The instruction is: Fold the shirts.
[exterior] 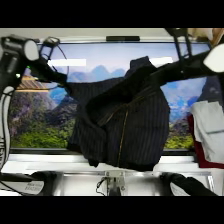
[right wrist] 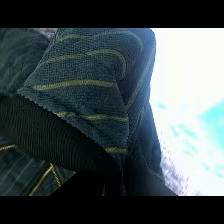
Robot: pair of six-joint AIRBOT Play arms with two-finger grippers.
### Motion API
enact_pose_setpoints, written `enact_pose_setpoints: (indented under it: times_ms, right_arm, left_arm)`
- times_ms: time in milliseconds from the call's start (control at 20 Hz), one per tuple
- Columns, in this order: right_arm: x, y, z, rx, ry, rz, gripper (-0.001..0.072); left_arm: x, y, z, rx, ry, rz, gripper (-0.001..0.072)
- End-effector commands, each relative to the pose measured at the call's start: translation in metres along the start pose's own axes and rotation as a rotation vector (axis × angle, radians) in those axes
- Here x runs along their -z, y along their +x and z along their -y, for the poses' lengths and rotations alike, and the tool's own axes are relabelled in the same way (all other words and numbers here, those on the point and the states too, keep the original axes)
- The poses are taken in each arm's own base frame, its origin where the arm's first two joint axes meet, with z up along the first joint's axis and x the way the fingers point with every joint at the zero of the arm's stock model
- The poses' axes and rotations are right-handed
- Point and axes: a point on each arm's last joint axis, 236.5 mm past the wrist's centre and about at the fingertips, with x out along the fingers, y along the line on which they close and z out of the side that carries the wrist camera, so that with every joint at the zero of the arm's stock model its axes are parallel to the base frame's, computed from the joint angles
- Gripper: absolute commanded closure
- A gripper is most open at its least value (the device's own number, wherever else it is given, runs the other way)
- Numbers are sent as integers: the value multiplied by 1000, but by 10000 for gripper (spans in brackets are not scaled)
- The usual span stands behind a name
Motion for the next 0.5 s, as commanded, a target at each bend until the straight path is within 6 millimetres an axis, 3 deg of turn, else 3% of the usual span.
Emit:
enact_pose_setpoints:
  times_ms: [0,100,250,450]
  right_arm:
    - [16,-55,-48,-117,37,4,617]
    - [12,-60,-60,-162,81,21,617]
    - [16,-51,-60,-177,100,-7,617]
    - [17,-41,-58,-184,112,-32,617]
  left_arm:
    - [1,-52,-29,-19,-83,33,-13]
    - [21,-72,3,120,-52,-2,-13]
    - [57,-83,62,338,12,-68,-13]
    - [104,-66,118,421,76,-140,-13]
